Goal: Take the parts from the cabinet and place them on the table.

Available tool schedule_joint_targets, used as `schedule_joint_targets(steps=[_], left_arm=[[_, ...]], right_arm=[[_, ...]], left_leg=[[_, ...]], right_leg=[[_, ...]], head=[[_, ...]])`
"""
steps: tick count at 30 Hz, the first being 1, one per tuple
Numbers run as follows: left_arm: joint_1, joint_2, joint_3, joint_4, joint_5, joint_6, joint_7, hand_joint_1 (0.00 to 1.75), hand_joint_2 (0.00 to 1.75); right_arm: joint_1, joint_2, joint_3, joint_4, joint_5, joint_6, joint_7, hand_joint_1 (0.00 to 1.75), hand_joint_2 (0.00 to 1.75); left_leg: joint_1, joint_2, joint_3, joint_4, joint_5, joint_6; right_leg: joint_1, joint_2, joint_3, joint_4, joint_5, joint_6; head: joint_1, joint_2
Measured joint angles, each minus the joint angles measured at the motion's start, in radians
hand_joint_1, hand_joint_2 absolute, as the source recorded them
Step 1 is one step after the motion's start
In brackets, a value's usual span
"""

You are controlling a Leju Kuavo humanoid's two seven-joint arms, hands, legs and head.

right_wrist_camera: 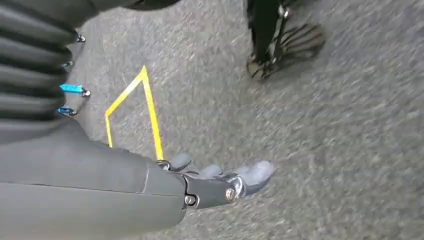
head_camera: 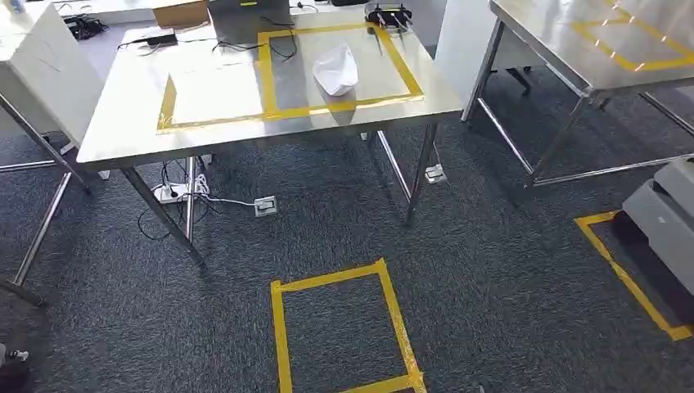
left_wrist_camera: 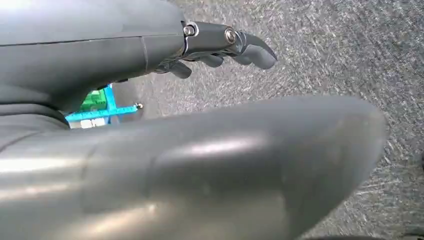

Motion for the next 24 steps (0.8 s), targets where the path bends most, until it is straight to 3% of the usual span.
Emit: schedule_joint_targets(steps=[1, 2, 3, 4, 5, 6, 8, 9, 10, 11, 13, 14, 15, 16, 18, 19, 20, 21, 23, 24], left_arm=[[-0.001, 0.002, 0.000, -0.001, 0.002, 0.000, -0.002, 0.00, 0.00], [-0.003, 0.004, 0.000, -0.001, 0.005, 0.000, -0.004, 0.00, 0.00], [-0.006, 0.006, 0.000, -0.002, 0.012, 0.002, -0.008, 0.00, 0.00], [-0.009, 0.009, 0.000, -0.002, 0.015, 0.007, -0.013, 0.00, 0.00], [-0.010, 0.011, 0.000, -0.002, 0.019, 0.010, -0.015, 0.00, 0.00], [-0.012, 0.014, 0.000, -0.002, 0.021, 0.012, -0.014, 0.00, 0.00], [-0.013, 0.017, 0.000, -0.002, 0.027, 0.016, -0.008, 0.00, 0.00], [-0.015, 0.017, 0.000, -0.002, 0.031, 0.016, -0.001, 0.00, 0.00], [-0.017, 0.016, 0.000, -0.002, 0.032, 0.016, 0.005, 0.00, 0.00], [-0.016, 0.018, 0.000, -0.002, 0.032, 0.016, 0.011, 0.00, 0.00], [-0.012, 0.016, 0.000, -0.002, 0.032, 0.012, 0.026, 0.00, 0.00], [-0.006, 0.012, -0.001, -0.002, 0.029, 0.008, 0.040, 0.00, 0.00], [-0.006, 0.011, -0.001, -0.002, 0.024, 0.005, 0.052, 0.00, 0.00], [-0.004, 0.011, -0.001, -0.001, 0.023, 0.002, 0.061, 0.00, 0.00], [-0.002, 0.011, -0.001, 0.000, 0.029, 0.002, 0.062, 0.00, 0.00], [-0.002, 0.011, -0.001, 0.000, 0.033, 0.008, 0.053, 0.00, 0.00], [-0.002, 0.011, -0.001, 0.000, 0.034, 0.012, 0.044, 0.00, 0.00], [-0.002, 0.011, -0.001, 0.000, 0.034, 0.017, 0.034, 0.00, 0.00], [-0.003, 0.008, -0.002, 0.000, 0.021, 0.027, 0.012, 0.00, 0.00], [-0.005, 0.004, -0.002, 0.000, 0.013, 0.031, 0.005, 0.00, 0.00]], right_arm=[[-0.001, 0.002, 0.000, 0.000, 0.008, -0.007, 0.004, 0.00, 1.75], [-0.001, 0.005, 0.000, 0.000, 0.019, -0.014, 0.007, 0.00, 1.75], [-0.001, 0.010, 0.001, 0.001, 0.026, -0.024, 0.010, 0.00, 1.75], [-0.002, 0.012, 0.001, 0.001, 0.033, -0.032, 0.010, 0.00, 1.75], [-0.003, 0.014, 0.002, 0.001, 0.037, -0.039, 0.010, 0.00, 1.75], [-0.004, 0.018, 0.002, 0.001, 0.042, -0.043, 0.008, 0.00, 1.75], [-0.007, 0.025, 0.005, 0.001, 0.054, -0.051, -0.002, 0.00, 1.75], [-0.008, 0.026, 0.006, 0.001, 0.059, -0.054, -0.007, 0.00, 1.75], [-0.008, 0.026, 0.008, 0.001, 0.066, -0.055, -0.014, 0.00, 1.75], [-0.009, 0.028, 0.011, 0.001, 0.073, -0.055, -0.019, 0.00, 1.75], [-0.014, 0.033, 0.018, 0.003, 0.086, -0.056, -0.027, 0.00, 1.75], [-0.013, 0.035, 0.024, 0.006, 0.094, -0.056, -0.031, 0.00, 1.75], [-0.014, 0.040, 0.031, 0.006, 0.100, -0.055, -0.031, 0.00, 1.75], [-0.013, 0.045, 0.034, 0.007, 0.103, -0.054, -0.030, 0.00, 1.75], [-0.013, 0.051, 0.036, 0.010, 0.107, -0.056, -0.024, 0.00, 1.75], [-0.014, 0.055, 0.037, 0.011, 0.111, -0.058, -0.010, 0.00, 1.75], [-0.014, 0.057, 0.038, 0.011, 0.112, -0.062, 0.004, 0.00, 1.75], [-0.013, 0.060, 0.040, 0.013, 0.116, -0.069, 0.019, 0.00, 1.75], [-0.013, 0.065, 0.046, 0.014, 0.121, -0.096, 0.067, 0.00, 1.75], [-0.014, 0.066, 0.046, 0.014, 0.121, -0.108, 0.084, 0.00, 1.75]], left_leg=[[0.001, -0.002, -0.013, 0.045, -0.062, -0.003], [0.003, -0.002, -0.027, 0.121, -0.132, -0.009], [0.005, -0.002, -0.038, 0.192, -0.176, -0.013], [0.005, -0.001, -0.042, 0.254, -0.190, -0.018], [0.007, -0.001, -0.031, 0.278, -0.171, -0.020], [0.008, -0.001, -0.003, 0.263, -0.130, -0.022], [0.011, -0.001, 0.099, 0.143, -0.070, -0.026], [0.014, -0.002, 0.159, 0.048, -0.094, -0.029], [0.005, -0.005, 0.206, -0.020, -0.129, -0.029], [0.005, -0.008, 0.203, -0.040, -0.139, -0.013], [0.000, -0.008, 0.189, -0.036, -0.128, 0.001], [0.003, -0.003, 0.181, -0.040, -0.120, 0.014], [0.006, 0.002, 0.180, -0.039, -0.110, 0.026], [0.005, 0.002, 0.172, -0.038, -0.102, 0.034], [0.002, 0.003, 0.148, -0.035, -0.084, 0.039], [0.000, 0.003, 0.135, -0.032, -0.076, 0.039], [-0.002, 0.003, 0.121, -0.029, -0.069, 0.039], [-0.003, 0.003, 0.107, -0.024, -0.061, 0.039], [-0.005, 0.002, 0.088, -0.018, -0.051, 0.037], [-0.006, 0.002, 0.083, -0.015, -0.045, 0.035]], right_leg=[[-0.001, -0.001, -0.013, 0.000, 0.011, -0.006], [-0.001, 0.000, -0.031, 0.000, 0.025, -0.005], [-0.001, -0.001, -0.046, 0.001, 0.037, -0.004], [-0.002, -0.002, -0.065, 0.004, 0.050, -0.002], [-0.002, -0.004, -0.084, 0.007, 0.062, 0.000], [-0.005, -0.004, -0.101, 0.012, 0.074, 0.004], [-0.010, -0.004, -0.135, 0.027, 0.090, 0.014], [-0.011, -0.004, -0.147, 0.035, 0.096, 0.021], [-0.008, -0.005, -0.158, 0.038, 0.101, 0.029], [-0.007, -0.005, -0.161, 0.039, 0.112, 0.035], [-0.008, -0.005, -0.163, 0.033, 0.132, 0.040], [-0.009, -0.003, -0.166, 0.034, 0.138, 0.045], [-0.013, -0.001, -0.177, 0.048, 0.108, 0.052], [-0.012, 0.000, -0.191, 0.095, 0.050, 0.056], [-0.012, 0.001, -0.234, 0.256, -0.062, 0.060], [-0.011, 0.002, -0.249, 0.321, -0.087, 0.060], [-0.010, 0.002, -0.246, 0.350, -0.086, 0.058], [-0.008, 0.003, -0.217, 0.332, -0.059, 0.053], [-0.003, 0.005, -0.110, 0.193, 0.007, 0.038], [0.004, 0.007, -0.045, 0.099, 0.013, 0.025]], head=[[0.000, 0.000], [0.000, 0.000], [0.000, 0.000], [0.000, 0.000], [0.000, 0.000], [0.000, 0.000], [0.000, 0.000], [-0.001, 0.000], [-0.002, 0.000], [-0.001, 0.000], [0.000, 0.000], [-0.001, 0.000], [-0.001, 0.000], [0.000, 0.000], [0.000, 0.000], [0.000, 0.000], [0.000, 0.000], [0.000, 0.000], [0.000, 0.000], [0.000, 0.000]])
